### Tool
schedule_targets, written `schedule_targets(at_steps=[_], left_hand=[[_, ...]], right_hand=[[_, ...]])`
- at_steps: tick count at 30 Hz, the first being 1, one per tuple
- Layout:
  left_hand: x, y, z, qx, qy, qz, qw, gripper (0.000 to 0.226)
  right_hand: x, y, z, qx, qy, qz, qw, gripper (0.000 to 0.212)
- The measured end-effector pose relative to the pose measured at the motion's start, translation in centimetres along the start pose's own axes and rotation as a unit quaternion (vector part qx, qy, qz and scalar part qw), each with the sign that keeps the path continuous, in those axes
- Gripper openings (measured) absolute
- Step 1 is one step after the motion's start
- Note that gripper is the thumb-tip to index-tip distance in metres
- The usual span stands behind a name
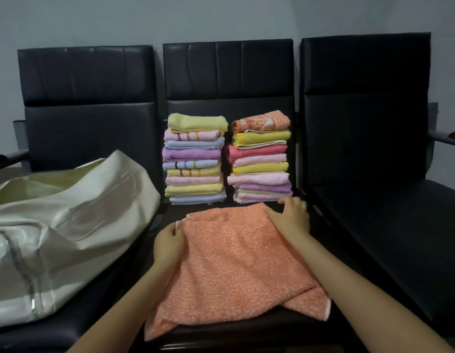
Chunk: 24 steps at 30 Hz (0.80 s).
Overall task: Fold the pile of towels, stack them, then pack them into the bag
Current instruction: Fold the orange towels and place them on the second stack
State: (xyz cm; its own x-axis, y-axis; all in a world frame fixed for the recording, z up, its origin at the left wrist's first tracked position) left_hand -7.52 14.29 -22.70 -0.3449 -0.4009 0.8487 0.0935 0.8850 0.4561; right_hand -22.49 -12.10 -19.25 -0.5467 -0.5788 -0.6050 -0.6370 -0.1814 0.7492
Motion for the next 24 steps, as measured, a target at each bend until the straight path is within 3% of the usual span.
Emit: schedule_targets(at_steps=[2,3,6,10,12,15,18,24], left_hand=[[-0.2,-0.1,-0.4,0.016,0.006,-0.013,1.0,0.02],[-0.3,-0.1,-0.4,0.024,0.014,-0.009,1.0,0.016],[-0.1,0.0,-0.2,0.031,0.028,0.012,0.999,0.009],[-0.4,-0.3,-0.1,0.012,-0.003,-0.026,1.0,0.036],[-0.4,-0.6,-0.1,-0.015,-0.028,-0.043,0.999,0.037],[0.2,-0.9,0.3,-0.054,-0.06,-0.115,0.99,0.036],[0.6,-0.6,0.7,-0.054,-0.063,-0.11,0.99,0.032],[0.6,-0.4,1.1,-0.025,-0.09,-0.129,0.987,0.037]], right_hand=[[0.2,-2.2,0.3,-0.113,-0.03,0.034,0.993,0.068],[0.2,-3.0,0.6,-0.127,-0.02,0.061,0.99,0.066],[-0.3,-3.5,1.1,-0.109,0.012,0.048,0.993,0.044],[-2.2,-0.8,-0.5,-0.105,0.005,0.004,0.994,0.026],[-3.8,1.4,-2.0,-0.089,0.013,-0.036,0.995,0.013],[-6.7,4.8,-3.5,-0.051,0.026,-0.165,0.985,0.022],[-8.1,6.7,-3.4,-0.02,0.063,-0.203,0.977,0.022],[-5.9,5.3,3.3,-0.091,0.183,-0.216,0.955,0.026]])
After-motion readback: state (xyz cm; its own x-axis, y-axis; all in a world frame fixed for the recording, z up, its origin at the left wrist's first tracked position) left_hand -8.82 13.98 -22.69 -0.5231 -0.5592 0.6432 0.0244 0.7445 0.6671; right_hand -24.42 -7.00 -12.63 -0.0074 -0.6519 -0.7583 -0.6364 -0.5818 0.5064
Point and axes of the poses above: each hand's wrist, its own z-axis away from the middle knuckle, its own y-axis out of the back of the hand, x = y × z, the point moved 2 cm from there along -z, towards the middle knuckle, and after that the axes turned 3 degrees about -y, right-handed, at the moved point
